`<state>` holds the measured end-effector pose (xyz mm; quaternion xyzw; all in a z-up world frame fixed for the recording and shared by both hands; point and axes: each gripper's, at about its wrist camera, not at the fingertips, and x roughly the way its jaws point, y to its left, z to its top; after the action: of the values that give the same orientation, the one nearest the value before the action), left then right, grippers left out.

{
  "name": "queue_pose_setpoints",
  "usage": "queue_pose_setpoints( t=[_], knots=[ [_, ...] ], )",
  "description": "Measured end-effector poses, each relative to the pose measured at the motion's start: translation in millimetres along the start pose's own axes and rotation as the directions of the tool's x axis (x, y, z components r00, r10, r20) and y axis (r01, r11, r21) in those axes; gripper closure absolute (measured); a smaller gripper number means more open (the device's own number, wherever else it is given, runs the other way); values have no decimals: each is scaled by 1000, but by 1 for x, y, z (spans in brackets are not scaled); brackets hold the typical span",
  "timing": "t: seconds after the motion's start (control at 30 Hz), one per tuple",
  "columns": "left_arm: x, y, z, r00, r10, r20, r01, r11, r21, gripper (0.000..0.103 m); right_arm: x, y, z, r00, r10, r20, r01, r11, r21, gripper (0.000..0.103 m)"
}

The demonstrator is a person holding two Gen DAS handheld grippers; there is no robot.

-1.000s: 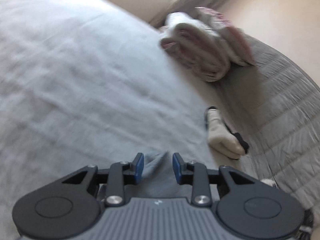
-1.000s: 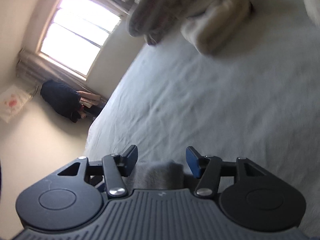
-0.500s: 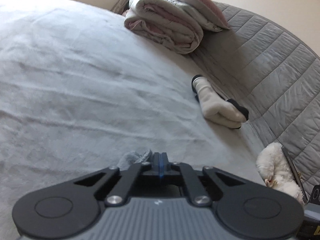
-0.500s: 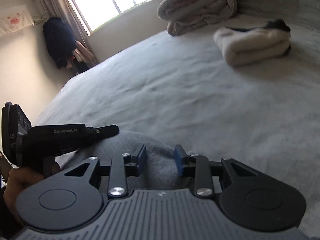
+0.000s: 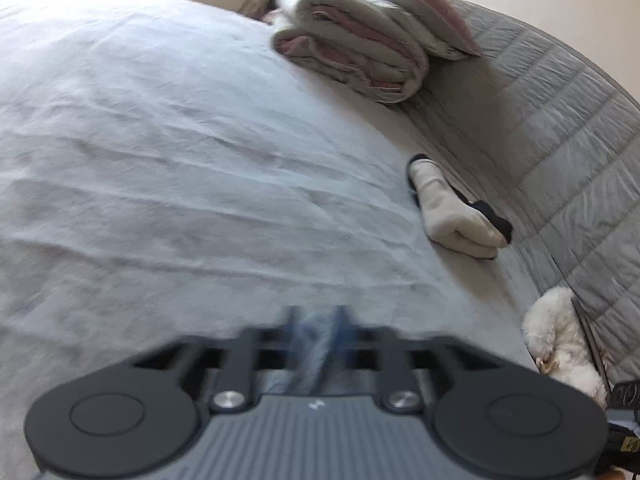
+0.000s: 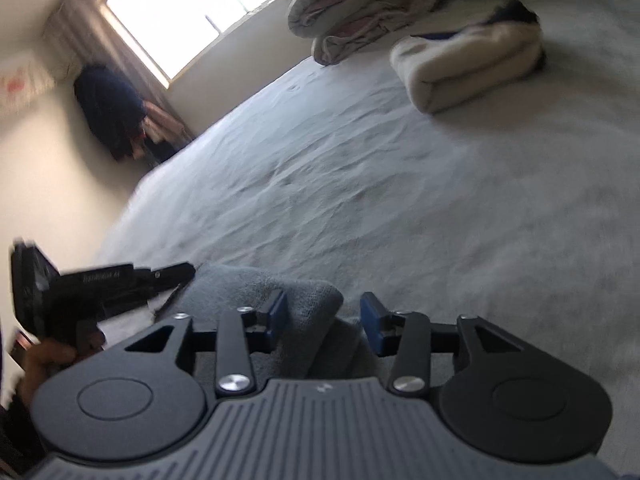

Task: Fold clothes

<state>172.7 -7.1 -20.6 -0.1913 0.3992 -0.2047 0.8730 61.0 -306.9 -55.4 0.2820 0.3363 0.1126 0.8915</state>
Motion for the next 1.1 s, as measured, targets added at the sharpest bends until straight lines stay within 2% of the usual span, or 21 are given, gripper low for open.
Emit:
queue_pose_setpoints(
  t=[0.03, 0.07, 0.2, 0.3, 0.43, 0.53, 0.57, 0.7, 0.83, 0.9, 0.93, 0.97, 1.0, 1.1],
  knots=[
    [-4, 3, 0, 1000, 1, 4, -1, 1000, -6, 45, -4, -4, 1, 1000, 14, -1, -14, 999, 31, 45],
    [-9, 6, 0, 1000, 1, 8, -1, 1000, -13, 44, -7, -8, 1, 1000, 28, -1, -28, 998, 59, 41],
    [-13, 26, -4, 996, -82, -29, 78, 988, -133, 38, -17, -18, -3, 995, 94, -18, -90, 981, 170, 31],
    [-11, 40, -8, 991, -128, -44, 114, 967, -228, 38, -18, -22, -10, 989, 137, -47, -122, 963, 239, 30],
    [-1, 53, -17, 971, -221, -89, 183, 931, -316, 37, -17, -24, -19, 980, 177, -89, -142, 941, 308, 30],
    [9, 55, -24, 965, -225, -132, 173, 933, -317, 37, -13, -25, -25, 970, 214, -115, -163, 923, 349, 30],
    [10, 55, -25, 965, -231, -127, 182, 932, -313, 37, -12, -24, -27, 968, 220, -117, -166, 920, 355, 29],
    [16, 62, -31, 953, -289, -95, 238, 901, -363, 37, -5, -17, -30, 967, 227, -117, -174, 922, 346, 29],
    [20, 57, -43, 939, -338, -60, 298, 888, -350, 39, 2, -9, -30, 965, 237, -113, -190, 926, 326, 28],
    [22, 56, -49, 935, -353, -35, 314, 871, -378, 41, 5, -5, -29, 966, 234, -108, -190, 930, 316, 31],
    [22, 56, -52, 933, -360, -22, 323, 862, -392, 46, 6, -4, -29, 967, 233, -106, -190, 931, 311, 40],
    [23, 56, -55, 930, -366, -9, 331, 852, -406, 56, 8, -2, -28, 968, 230, -104, -188, 933, 308, 48],
    [24, 57, -59, 928, -372, 12, 340, 833, -436, 61, 8, -2, -27, 970, 218, -103, -176, 932, 318, 57],
    [23, 57, -71, 923, -379, 72, 360, 780, -511, 68, 6, 1, -20, 977, 194, -93, -152, 928, 341, 64]
  ],
)
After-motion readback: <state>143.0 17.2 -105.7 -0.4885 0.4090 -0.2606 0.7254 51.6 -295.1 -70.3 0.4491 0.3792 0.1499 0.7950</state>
